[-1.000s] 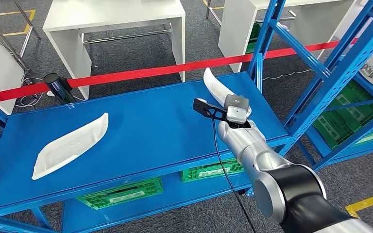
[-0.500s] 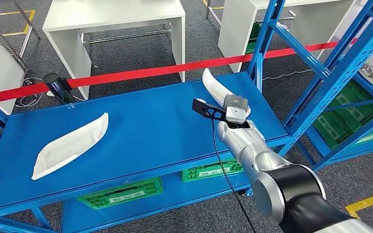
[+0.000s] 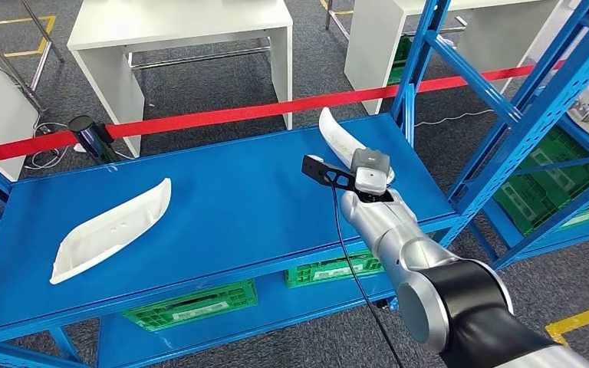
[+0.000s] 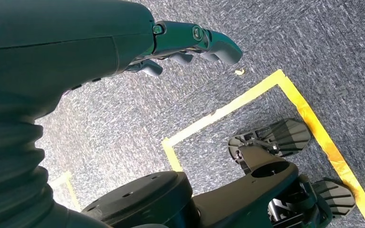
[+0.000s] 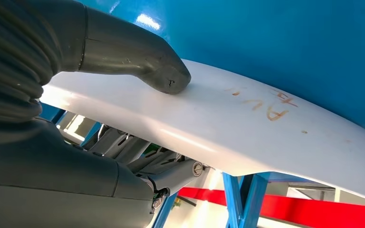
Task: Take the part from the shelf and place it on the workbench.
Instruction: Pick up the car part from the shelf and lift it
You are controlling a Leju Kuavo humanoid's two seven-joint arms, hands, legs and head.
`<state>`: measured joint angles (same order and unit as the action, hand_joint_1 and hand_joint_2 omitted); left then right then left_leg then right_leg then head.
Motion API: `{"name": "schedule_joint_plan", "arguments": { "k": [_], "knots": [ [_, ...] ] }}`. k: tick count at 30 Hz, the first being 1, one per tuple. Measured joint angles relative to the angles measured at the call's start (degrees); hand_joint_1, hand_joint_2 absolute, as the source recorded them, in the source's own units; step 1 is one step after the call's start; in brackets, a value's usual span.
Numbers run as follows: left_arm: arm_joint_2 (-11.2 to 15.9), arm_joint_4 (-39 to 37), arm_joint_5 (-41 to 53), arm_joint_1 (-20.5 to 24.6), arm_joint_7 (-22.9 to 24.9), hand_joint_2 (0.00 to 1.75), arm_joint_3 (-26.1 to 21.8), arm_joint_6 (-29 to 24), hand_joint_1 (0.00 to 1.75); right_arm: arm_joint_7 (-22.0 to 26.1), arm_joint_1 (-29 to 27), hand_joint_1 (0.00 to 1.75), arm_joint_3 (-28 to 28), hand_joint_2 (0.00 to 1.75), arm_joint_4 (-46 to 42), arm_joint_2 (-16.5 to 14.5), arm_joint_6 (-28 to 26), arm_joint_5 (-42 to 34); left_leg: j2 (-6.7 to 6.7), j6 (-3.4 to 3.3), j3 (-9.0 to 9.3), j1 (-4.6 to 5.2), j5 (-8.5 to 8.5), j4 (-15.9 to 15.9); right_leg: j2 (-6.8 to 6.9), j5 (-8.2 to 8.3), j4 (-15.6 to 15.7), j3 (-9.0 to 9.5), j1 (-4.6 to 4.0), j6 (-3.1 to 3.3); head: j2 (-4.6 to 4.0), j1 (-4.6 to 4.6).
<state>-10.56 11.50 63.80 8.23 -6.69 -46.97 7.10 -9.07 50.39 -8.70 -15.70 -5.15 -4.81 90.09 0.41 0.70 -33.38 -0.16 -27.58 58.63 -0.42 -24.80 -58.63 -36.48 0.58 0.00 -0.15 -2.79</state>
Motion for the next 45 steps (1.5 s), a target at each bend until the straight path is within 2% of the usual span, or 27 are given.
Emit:
{"name": "schedule_joint_plan", "arguments": {
  "k": [8,18,24,45],
  "knots": [
    [-0.02,0.0,-0.39,0.01,-0.04,1.75,-0.01,0.0,0.0,-0.26,1.38,1.75,-0.05,1.75,0.1,-0.3,-0.1,-0.03,0.0,0.0,-0.01,0.0,0.0,0.0,0.0,0.01,-0.01,-0.01,0.01,0.0,0.0,0.0],
    [-0.51,-0.02,-0.57,0.36,0.84,1.75,-0.05,0.0,0.0,-1.27,11.07,1.75,-2.39,1.75,0.08,-1.86,0.4,-0.04,0.0,0.01,-0.03,0.0,0.02,0.0,0.0,0.03,-0.05,-0.05,0.01,-0.02,0.0,0.01],
    [-0.6,-0.02,-0.57,0.88,0.55,1.75,-0.07,0.0,0.0,-1.79,15.02,1.75,-3.45,1.75,0.07,-2.63,0.96,-0.04,0.04,0.01,-0.04,0.0,0.02,0.0,0.01,0.03,-0.05,-0.05,0.01,-0.02,0.0,0.02],
    [-0.77,-0.02,-0.16,0.88,0.54,1.75,-0.07,0.0,0.0,-2.24,15.65,1.75,-3.5,1.75,0.07,-2.72,1.11,-0.09,0.02,0.02,-0.04,0.0,0.02,0.0,0.0,0.03,-0.05,-0.06,0.01,-0.02,0.0,0.02]
  ]
}}
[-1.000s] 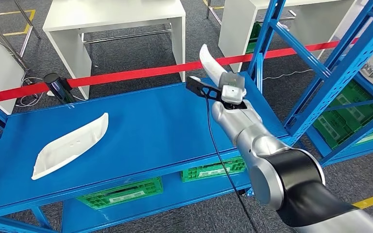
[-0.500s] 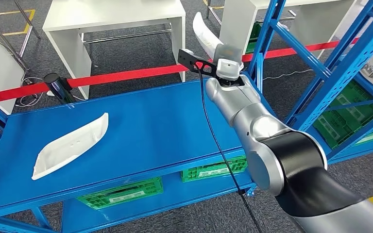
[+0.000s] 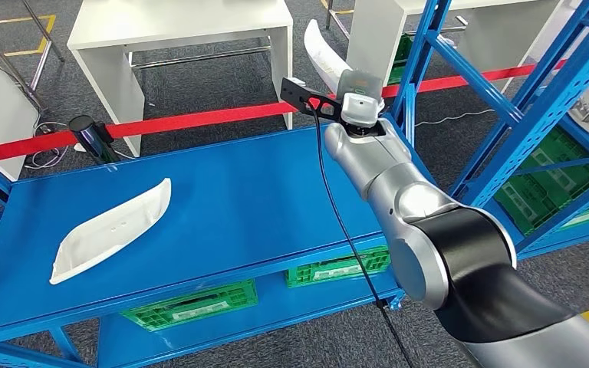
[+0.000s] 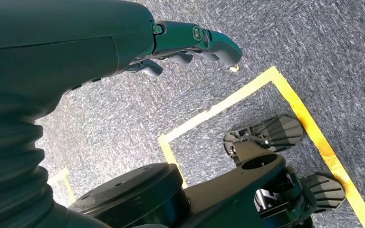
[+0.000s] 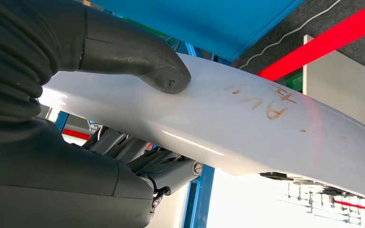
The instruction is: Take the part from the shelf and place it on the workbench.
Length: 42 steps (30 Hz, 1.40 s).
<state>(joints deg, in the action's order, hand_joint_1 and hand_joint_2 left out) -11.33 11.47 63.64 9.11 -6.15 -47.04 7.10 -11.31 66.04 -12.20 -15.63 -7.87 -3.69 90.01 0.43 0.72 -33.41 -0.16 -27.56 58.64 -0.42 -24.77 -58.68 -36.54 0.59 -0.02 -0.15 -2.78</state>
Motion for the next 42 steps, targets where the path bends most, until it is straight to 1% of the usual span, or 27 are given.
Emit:
{"name": "schedule_joint_plan", "arguments": {
  "k": [11,17,23,29,32,34,36,37,38,39,40,41,42],
  "knots": [
    [-0.02,0.0,0.24,0.0,-0.07,1.75,0.0,0.0,0.0,-0.16,0.0,1.75,0.0,1.75,0.0,0.02,0.03,0.0,0.0,0.0,0.0,0.0,0.0,0.0,0.0,0.0,0.0,0.0,0.0,0.0,0.0,0.0],
    [-0.02,0.0,0.93,0.0,-1.78,1.75,0.01,0.0,0.0,-0.13,-0.02,1.75,0.0,1.75,0.0,0.03,0.03,0.0,0.0,0.0,0.0,0.0,0.0,0.0,0.0,0.0,0.0,-0.01,0.0,0.0,0.0,0.0],
    [-0.04,0.0,1.7,0.0,-2.47,1.75,0.13,0.0,0.0,-0.15,-0.12,1.75,0.0,1.75,0.0,0.06,0.09,0.0,-0.01,0.0,0.01,0.0,0.0,0.0,0.0,0.0,0.0,-0.01,0.0,0.0,0.0,0.0],
    [-0.02,0.0,2.2,-0.03,-1.84,1.75,0.39,0.0,0.0,-0.99,-0.31,1.75,-1.09,1.75,0.0,0.56,0.3,0.0,0.01,-0.08,-0.06,0.3,-0.05,0.14,0.04,0.07,0.07,0.0,0.32,-0.14,0.0,-0.01],
    [-0.02,0.01,2.22,-0.02,-1.71,1.75,0.6,0.0,0.0,-0.75,-0.3,1.75,-2.39,1.75,0.0,0.84,0.29,0.01,0.01,-0.32,-0.1,0.49,-0.13,0.26,0.04,0.13,0.07,0.01,0.52,-0.36,0.0,0.0],
    [-0.02,0.02,2.22,0.02,-1.72,1.75,0.63,0.0,0.0,-0.4,-0.27,1.75,-2.97,1.75,0.0,0.83,0.28,0.02,0.02,-0.6,-0.15,0.64,0.0,0.38,0.04,0.33,0.12,0.05,0.68,-0.67,0.0,0.0],
    [-0.07,0.02,2.21,0.08,-1.8,1.75,0.71,0.0,0.0,-0.09,-0.17,1.75,-3.69,1.75,-0.01,0.8,0.28,0.02,-0.06,-1.17,-0.05,0.5,0.63,-0.1,0.0,0.26,0.05,0.02,0.67,-1.04,0.0,0.0],
    [-0.1,0.03,2.2,0.12,-1.84,1.75,0.75,0.0,0.0,0.07,-0.09,1.75,-4.17,1.75,-0.02,0.79,0.28,0.02,-0.16,-1.53,-0.01,0.35,1.02,-0.48,0.03,-0.67,-0.82,-0.36,0.63,-1.12,0.0,-0.07],
    [-0.14,0.05,2.18,0.15,-1.87,1.75,0.78,0.0,0.0,0.2,-0.01,1.75,-4.76,1.75,-0.02,0.78,0.28,0.02,-0.27,-1.86,-0.03,0.18,1.41,-0.86,0.05,-2.19,-2.65,-1.11,0.54,-1.16,0.0,-0.13],
    [-0.16,0.07,2.16,0.17,-1.88,1.75,0.8,0.0,0.0,0.3,-0.01,1.75,-5.43,1.75,-0.02,0.74,0.29,0.02,-0.38,-2.06,-0.15,0.13,1.64,-0.97,0.09,-4.44,-6.0,-2.4,0.53,-1.16,0.0,-0.19],
    [-0.17,0.09,2.13,0.17,-1.88,1.75,0.8,0.0,0.0,0.38,-0.08,1.75,-6.16,1.75,-0.01,0.69,0.31,0.02,-0.42,-2.17,-0.4,0.12,1.76,-0.92,0.12,-6.71,-10.07,-3.92,0.48,-1.19,0.0,-0.24],
    [-0.19,0.09,2.09,0.13,-1.87,1.75,0.81,0.0,0.0,0.48,-0.24,1.75,-6.98,1.75,-0.01,0.62,0.32,0.02,-0.43,-2.13,-0.68,0.13,1.83,-0.76,0.13,-8.32,-13.82,-5.21,0.47,-1.25,0.0,-0.24],
    [-0.19,0.09,2.05,0.08,-1.87,1.75,0.81,0.0,0.0,0.6,-0.43,1.75,-7.81,1.75,0.0,0.55,0.33,0.02,-0.44,-2.07,-0.96,0.12,1.88,-0.54,0.13,-9.19,-16.45,-6.0,0.5,-1.29,0.0,-0.24]
  ]
}}
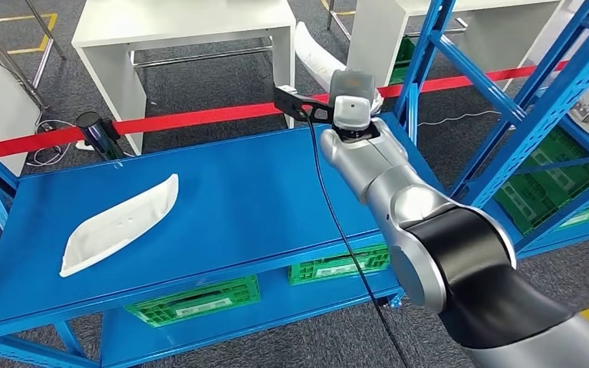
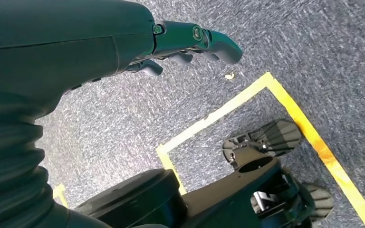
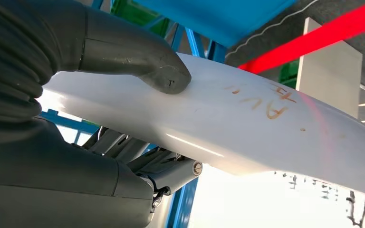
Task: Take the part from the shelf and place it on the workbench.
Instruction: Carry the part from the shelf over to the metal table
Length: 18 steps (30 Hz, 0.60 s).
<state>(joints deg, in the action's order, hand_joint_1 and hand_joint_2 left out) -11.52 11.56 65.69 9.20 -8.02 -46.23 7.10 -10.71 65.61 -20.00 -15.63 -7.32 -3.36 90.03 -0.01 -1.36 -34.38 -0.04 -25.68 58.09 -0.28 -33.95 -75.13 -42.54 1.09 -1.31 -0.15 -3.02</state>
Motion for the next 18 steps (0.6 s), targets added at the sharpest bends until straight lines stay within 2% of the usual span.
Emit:
{"name": "schedule_joint_plan", "arguments": {
  "k": [1,2,4,5,6,9,10,11,12,14,15,16,17,18],
  "knots": [
    [0.0,0.0,-0.03,-0.06,0.0,1.75,0.0,0.0,0.0,0.18,-0.14,1.75,-0.9,1.75,0.0,-0.09,0.0,0.0,0.02,0.1,-0.32,-0.04,0.06,0.27,0.01,0.37,-0.11,0.39,0.05,0.0,0.0,0.0],
    [-0.01,0.0,-0.05,-0.11,0.0,1.75,0.0,0.0,0.0,0.4,-0.21,1.75,-1.95,1.75,0.0,-0.19,-0.03,0.0,0.04,0.23,-0.65,-0.11,0.1,0.59,0.04,1.63,2.14,1.96,0.14,0.01,0.0,-0.01],
    [0.0,0.01,-0.13,-0.17,-0.01,1.75,0.0,0.0,0.0,0.7,-0.16,1.75,-4.2,1.75,0.0,-0.49,-0.11,0.0,0.09,0.73,-1.33,-0.22,0.15,1.29,0.03,4.1,9.99,6.68,0.24,0.1,0.0,-0.01],
    [0.01,0.02,-0.21,-0.18,-0.02,1.75,0.0,0.0,0.0,0.78,-0.15,1.75,-5.3,1.75,0.0,-0.73,-0.16,-0.01,0.13,1.09,-1.6,-0.22,0.21,1.53,-0.06,4.93,12.74,8.22,0.14,0.33,0.0,0.01],
    [0.03,0.03,-0.31,-0.19,-0.04,1.75,0.0,0.0,0.0,0.79,-0.16,1.75,-6.3,1.75,0.0,-0.96,-0.21,-0.01,0.17,1.5,-1.79,-0.18,0.32,1.71,-0.15,5.11,14.24,8.91,0.03,0.62,0.0,0.03],
    [0.06,0.02,-0.53,-0.34,-0.25,1.75,0.0,0.0,0.0,0.88,-0.31,1.75,-8.74,1.75,0.0,-1.57,-0.29,-0.01,0.35,2.82,-2.17,-0.18,0.93,1.61,-0.21,5.66,14.66,8.31,-0.14,1.86,0.0,0.05],
    [0.07,0.02,-0.55,-0.45,-0.36,1.75,0.0,0.0,0.0,0.92,-0.35,1.75,-9.38,1.75,0.0,-1.79,-0.31,-0.01,0.35,3.26,-2.53,-0.24,0.41,1.91,-0.14,6.04,14.77,8.03,-0.08,2.32,0.0,0.07],
    [0.08,0.02,-0.55,-0.56,-0.48,1.75,0.0,0.0,0.0,0.95,-0.37,1.75,-9.96,1.75,0.0,-2.01,-0.33,-0.02,0.33,3.64,-3.11,-0.31,-0.98,3.17,-0.05,6.51,14.95,7.7,0.02,2.78,0.0,0.15],
    [0.09,0.02,-0.55,-0.63,-0.6,1.75,0.0,0.0,0.0,0.97,-0.37,1.75,-10.43,1.75,0.0,-2.19,-0.37,-0.02,0.29,3.96,-3.98,-0.39,-3.13,5.58,0.02,6.97,15.07,7.31,0.1,3.12,0.0,0.26],
    [0.09,0.02,-0.55,-0.71,-0.78,1.75,0.02,0.0,0.0,0.97,-0.5,1.75,-11.11,1.75,0.01,-2.39,-0.45,-0.07,0.26,4.41,-6.1,-0.48,-7.88,12.77,0.09,7.81,15.1,6.31,0.04,3.4,0.0,0.42],
    [0.09,0.02,-0.52,-0.73,-0.83,1.75,0.04,0.0,0.0,0.96,-0.61,1.75,-11.35,1.75,0.03,-2.42,-0.47,-0.1,0.26,4.52,-6.69,-0.5,-9.15,15.72,0.11,8.22,15.08,5.75,-0.01,3.41,0.0,0.42],
    [0.09,0.02,-0.48,-0.76,-0.85,1.75,0.07,0.0,0.0,0.93,-0.75,1.75,-11.53,1.75,0.05,-2.43,-0.49,-0.13,0.26,4.53,-6.45,-0.5,-9.29,17.01,0.14,8.66,15.06,5.2,-0.05,3.39,0.0,0.42],
    [0.1,0.02,-0.44,-0.79,-0.86,1.75,0.11,0.0,0.0,0.88,-0.86,1.75,-11.66,1.75,0.07,-2.43,-0.51,-0.16,0.26,4.44,-5.18,-0.49,-8.39,16.18,0.15,9.11,15.05,4.65,-0.08,3.32,0.0,0.42],
    [0.1,0.03,-0.4,-0.79,-0.87,1.75,0.14,0.0,0.0,0.82,-0.93,1.75,-11.72,1.75,0.09,-2.43,-0.54,-0.18,0.26,4.27,-3.01,-0.49,-6.91,13.43,0.15,9.53,15.04,4.18,-0.09,3.21,0.0,0.42]
  ]
}}
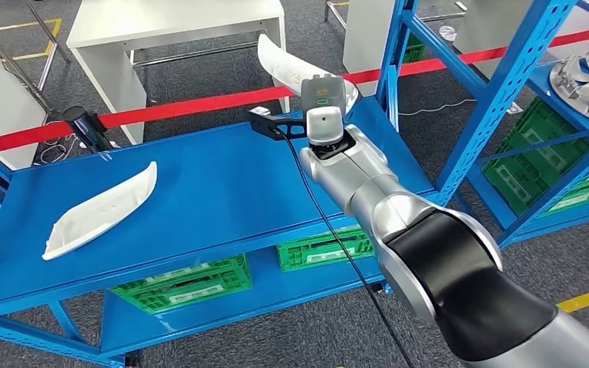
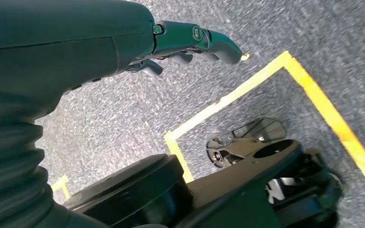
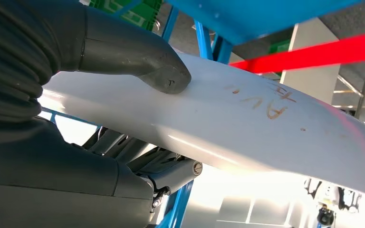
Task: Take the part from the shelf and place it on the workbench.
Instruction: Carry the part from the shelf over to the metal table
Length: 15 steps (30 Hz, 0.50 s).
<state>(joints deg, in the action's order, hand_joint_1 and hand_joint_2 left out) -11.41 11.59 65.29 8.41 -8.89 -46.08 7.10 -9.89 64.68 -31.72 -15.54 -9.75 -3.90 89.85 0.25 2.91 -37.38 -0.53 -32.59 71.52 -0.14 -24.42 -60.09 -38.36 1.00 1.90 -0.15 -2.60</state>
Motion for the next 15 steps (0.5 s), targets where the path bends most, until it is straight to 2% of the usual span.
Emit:
{"name": "schedule_joint_plan", "arguments": {
  "k": [2,3,4,5,7,8,9,10,11,12,13,14,15],
  "knots": [
    [0.01,0.03,0.03,0.08,-0.01,1.75,0.04,0.0,0.0,-0.1,-0.01,1.75,-0.02,1.75,0.0,0.01,-0.13,-0.03,0.03,-0.5,5.53,0.15,1.62,-8.21,-0.03,0.82,-0.01,-0.69,-0.05,-0.42,0.0,-0.01],
    [0.01,0.04,0.04,0.11,-0.03,1.75,0.05,0.0,0.0,-0.11,0.0,1.75,-0.02,1.75,0.0,0.02,-0.2,-0.04,0.07,-0.75,7.36,0.29,1.83,-11.08,-0.03,1.26,0.08,-0.83,-0.07,-0.71,0.0,-0.02],
    [0.01,0.05,0.04,0.12,-0.05,1.75,0.07,0.0,0.0,-0.09,0.01,1.75,-0.04,1.75,0.0,0.03,-0.26,-0.06,0.11,-0.97,8.29,0.48,1.69,-12.82,-0.03,1.75,0.22,-0.9,-0.06,-1.04,0.0,0.03],
    [0.01,0.07,0.08,0.12,-0.06,1.75,0.07,0.0,0.0,-0.1,0.01,1.75,-0.05,1.75,0.0,0.04,-0.29,-0.08,0.15,-1.24,8.37,0.66,1.89,-13.19,-0.03,2.3,0.47,-0.93,-0.04,-1.42,0.0,0.08],
    [-0.01,0.07,0.29,0.14,-0.01,1.75,0.08,0.0,0.0,-0.14,0.02,1.75,-0.08,1.75,0.03,0.25,-0.31,-0.2,0.06,-2.08,7.62,0.52,2.98,-13.46,-0.09,2.81,0.82,-1.19,-0.04,-2.16,0.0,0.2],
    [-0.03,0.08,0.41,0.21,0.04,1.75,0.09,0.0,0.0,-0.22,0.06,1.75,-0.08,1.75,0.04,0.43,-0.3,-0.27,-0.06,-2.63,7.17,0.38,3.65,-13.64,-0.1,1.79,0.14,-1.64,-0.06,-2.45,0.0,0.15],
    [-0.05,0.08,0.51,0.29,0.1,1.75,0.11,0.0,0.0,-0.27,0.12,1.75,-0.08,1.75,0.06,0.64,-0.29,-0.33,-0.17,-3.08,6.5,0.23,4.38,-13.81,-0.12,-0.23,-1.63,-2.39,-0.09,-2.64,0.0,0.09],
    [-0.05,0.09,0.57,0.37,0.15,1.75,0.15,0.0,0.0,-0.31,0.18,1.75,-0.08,1.75,0.07,0.82,-0.29,-0.37,-0.26,-3.42,5.78,0.22,5.04,-13.78,-0.11,-3.08,-4.66,-3.38,-0.03,-2.78,0.0,0.03],
    [-0.06,0.09,0.63,0.42,0.18,1.75,0.19,0.0,0.0,-0.34,0.18,1.75,-0.08,1.75,0.07,0.96,-0.29,-0.4,-0.28,-3.69,4.82,0.27,5.66,-13.68,-0.08,-5.84,-8.48,-4.41,-0.06,-2.89,0.0,-0.04],
    [-0.06,0.09,0.73,0.44,0.21,1.75,0.25,0.0,0.0,-0.35,0.13,1.75,-0.08,1.75,0.08,1.14,-0.28,-0.42,-0.29,-3.8,3.85,0.35,6.31,-13.52,-0.08,-7.63,-12.23,-5.19,-0.06,-2.98,0.0,-0.06],
    [-0.05,0.08,0.84,0.44,0.22,1.75,0.33,0.0,0.0,-0.37,0.03,1.75,-0.08,1.75,0.08,1.29,-0.27,-0.43,-0.29,-3.86,2.88,0.43,6.93,-13.34,-0.08,-8.11,-14.88,-5.38,-0.09,-3.0,0.0,-0.06],
    [-0.05,0.08,0.93,0.45,0.23,1.75,0.43,0.0,0.0,-0.4,-0.05,1.75,-0.08,1.75,0.09,1.48,-0.26,-0.43,-0.29,-3.86,1.9,0.52,7.51,-13.11,-0.08,-7.32,-15.69,-4.68,-0.13,-2.92,0.0,-0.07],
    [-0.05,0.08,1.0,0.46,0.23,1.75,0.53,0.0,0.0,-0.44,-0.09,1.75,-0.08,1.75,0.09,1.61,-0.25,-0.44,-0.28,-3.81,0.93,0.61,8.06,-12.84,-0.08,-5.81,-14.39,-2.92,-0.21,-2.7,0.0,-0.07]
  ]
}}
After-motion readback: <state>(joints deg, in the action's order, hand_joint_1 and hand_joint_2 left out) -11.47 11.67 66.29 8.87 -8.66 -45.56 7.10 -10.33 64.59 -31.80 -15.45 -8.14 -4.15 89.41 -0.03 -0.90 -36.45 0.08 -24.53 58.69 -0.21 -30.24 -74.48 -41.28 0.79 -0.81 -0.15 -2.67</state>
